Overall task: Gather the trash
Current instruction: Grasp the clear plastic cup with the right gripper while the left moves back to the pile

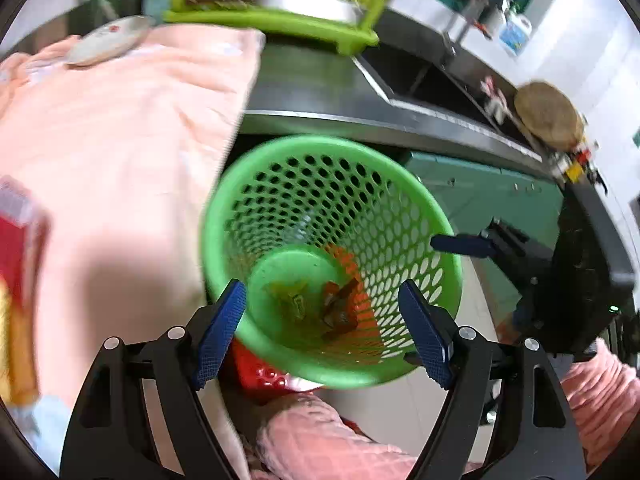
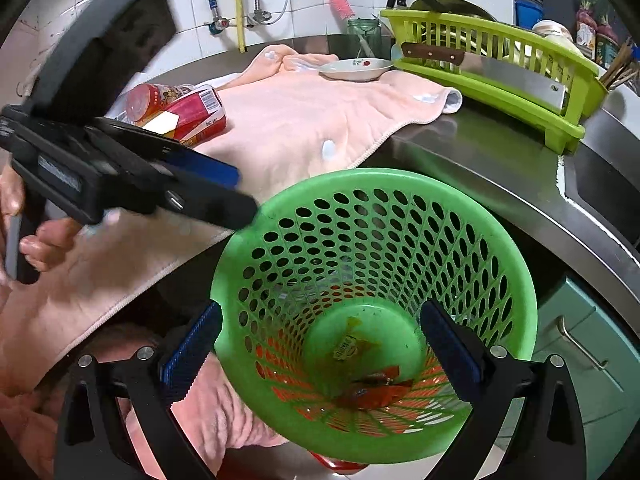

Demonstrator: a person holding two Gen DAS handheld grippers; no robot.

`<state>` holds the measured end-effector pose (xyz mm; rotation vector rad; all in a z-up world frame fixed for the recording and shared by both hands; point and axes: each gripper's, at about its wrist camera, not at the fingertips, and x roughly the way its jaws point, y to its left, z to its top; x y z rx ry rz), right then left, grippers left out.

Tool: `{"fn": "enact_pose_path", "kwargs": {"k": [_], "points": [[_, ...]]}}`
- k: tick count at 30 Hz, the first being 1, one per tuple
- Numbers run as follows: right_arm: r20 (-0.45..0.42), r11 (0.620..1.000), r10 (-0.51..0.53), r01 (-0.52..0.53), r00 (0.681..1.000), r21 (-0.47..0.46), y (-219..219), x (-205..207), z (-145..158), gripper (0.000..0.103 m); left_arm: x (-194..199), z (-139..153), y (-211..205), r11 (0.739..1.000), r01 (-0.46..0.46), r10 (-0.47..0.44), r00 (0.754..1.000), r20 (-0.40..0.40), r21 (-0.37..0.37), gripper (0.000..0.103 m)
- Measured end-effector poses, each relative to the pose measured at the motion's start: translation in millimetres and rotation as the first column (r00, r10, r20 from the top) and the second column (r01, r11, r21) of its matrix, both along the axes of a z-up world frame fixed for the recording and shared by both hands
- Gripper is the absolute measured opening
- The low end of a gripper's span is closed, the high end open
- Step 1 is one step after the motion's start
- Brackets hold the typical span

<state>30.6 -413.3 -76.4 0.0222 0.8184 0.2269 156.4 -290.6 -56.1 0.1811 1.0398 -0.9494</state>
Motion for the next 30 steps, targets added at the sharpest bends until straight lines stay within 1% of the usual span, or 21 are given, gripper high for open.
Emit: {"fn": "enact_pose_path", "kwargs": {"k": [3,6,8,10,11,13,16,20,21,26,28,30], "points": [[0.008,1.0,-0.011,0.011,1.0,0.004,10,-1,4,0.096,-7,16,30,0.998,-0.065,0.066,0.997,0.037,-0.021,0.078],[0.006,1.0,-0.003,0.003,1.0,0.005,25,-1,8,0.096,-16,32,62,0.991,-0.123,0.126,0.988,0.084,-0.043,0.078],[0.009,1.0,0.006,-0.006,1.0,-0.002,39,0,10,0.096,-24,43,87,0.984,-0.17,0.176,0.977,0.118,-0.06,0.078],[0.016,1.0,0.012,-0.011,1.0,-0.012,51,0,13,0.096,-29,51,108,0.977,-0.199,0.209,0.969,0.133,-0.081,0.078],[0.016,1.0,0.021,-0.021,1.0,-0.006,57,1,15,0.096,-31,56,119,0.972,-0.216,0.228,0.963,0.142,-0.09,0.078],[0.022,0.999,0.045,-0.045,0.999,0.03,69,3,20,0.096,-36,64,148,0.958,-0.27,0.284,0.944,0.171,-0.098,0.079],[0.022,0.994,0.081,-0.082,0.996,0.074,89,9,26,0.096,-42,72,183,0.935,-0.335,0.352,0.917,0.189,-0.117,0.083],[0.026,0.982,0.156,-0.158,0.987,0.1,117,15,32,0.096,-51,72,225,0.908,-0.403,0.418,0.883,0.215,-0.115,0.085],[0.024,0.977,0.182,-0.183,0.983,0.107,127,18,33,0.096,-52,70,236,0.897,-0.429,0.443,0.87,0.217,-0.108,0.085],[0.025,0.95,0.294,-0.295,0.955,0.103,177,27,36,0.096,-57,61,282,0.847,-0.519,0.532,0.826,0.187,-0.115,0.085],[0.029,0.939,0.328,-0.329,0.944,0.097,193,30,37,0.096,-59,58,297,0.832,-0.541,0.554,0.812,0.181,-0.12,0.085],[0.032,0.924,0.367,-0.369,0.929,0.104,212,33,37,0.096,-62,56,307,0.824,-0.553,0.566,0.804,0.18,-0.119,0.085]]}}
